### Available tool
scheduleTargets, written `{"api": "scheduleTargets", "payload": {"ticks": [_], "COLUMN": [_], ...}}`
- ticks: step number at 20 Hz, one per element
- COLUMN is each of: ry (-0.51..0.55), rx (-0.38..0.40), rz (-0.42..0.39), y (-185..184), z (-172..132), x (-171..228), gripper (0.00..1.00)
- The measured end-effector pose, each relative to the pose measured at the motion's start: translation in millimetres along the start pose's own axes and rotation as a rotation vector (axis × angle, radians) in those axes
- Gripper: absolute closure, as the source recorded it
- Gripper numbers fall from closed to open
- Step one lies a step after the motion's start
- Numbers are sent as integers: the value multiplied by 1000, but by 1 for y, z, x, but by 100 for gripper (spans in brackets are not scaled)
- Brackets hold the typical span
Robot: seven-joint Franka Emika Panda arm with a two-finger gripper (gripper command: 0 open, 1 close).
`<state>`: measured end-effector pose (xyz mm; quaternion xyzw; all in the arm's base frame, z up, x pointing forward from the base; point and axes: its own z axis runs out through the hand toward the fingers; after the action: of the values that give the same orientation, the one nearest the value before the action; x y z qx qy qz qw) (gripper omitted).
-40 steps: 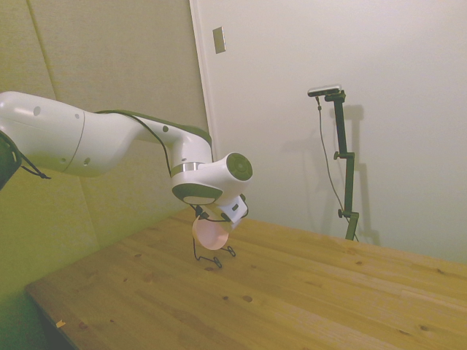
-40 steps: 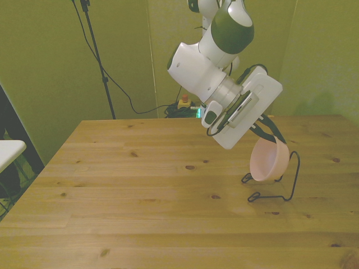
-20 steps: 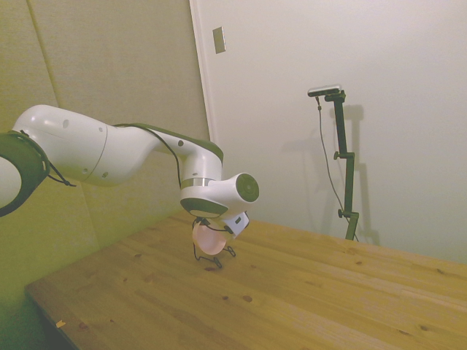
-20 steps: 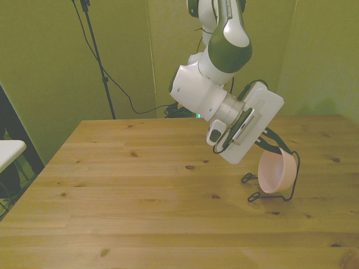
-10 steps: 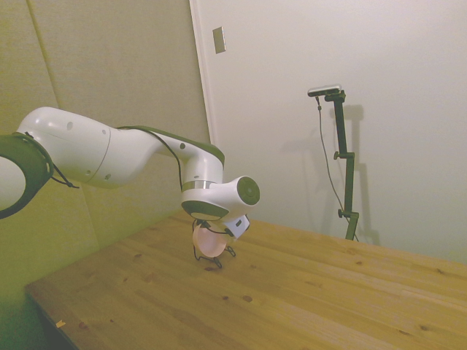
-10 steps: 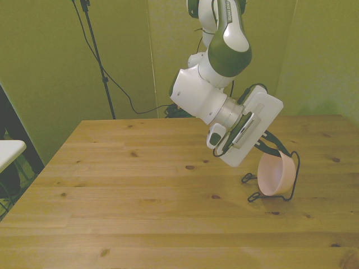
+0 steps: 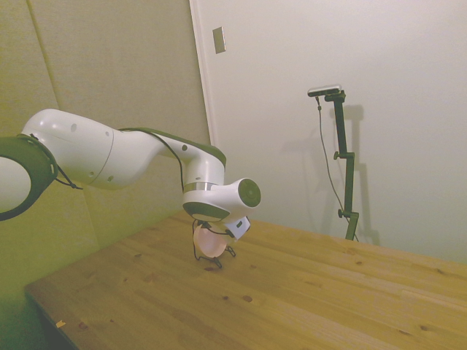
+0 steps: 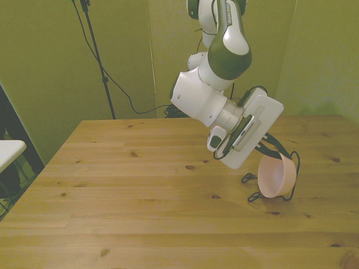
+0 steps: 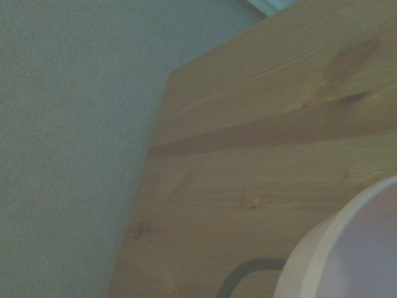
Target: Load the bowl
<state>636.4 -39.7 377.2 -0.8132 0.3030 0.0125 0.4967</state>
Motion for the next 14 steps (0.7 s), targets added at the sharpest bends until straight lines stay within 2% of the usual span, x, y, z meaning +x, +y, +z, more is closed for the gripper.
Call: {"api": "scheduleTargets", "payload": {"ticks": [10,14], "ry": [-7,2], "rx": [0,14], "rz": [-6,-16], "y": [-3,-10], "z": [4,-17], "x": [-3,-13], "gripper": [0,0]}}
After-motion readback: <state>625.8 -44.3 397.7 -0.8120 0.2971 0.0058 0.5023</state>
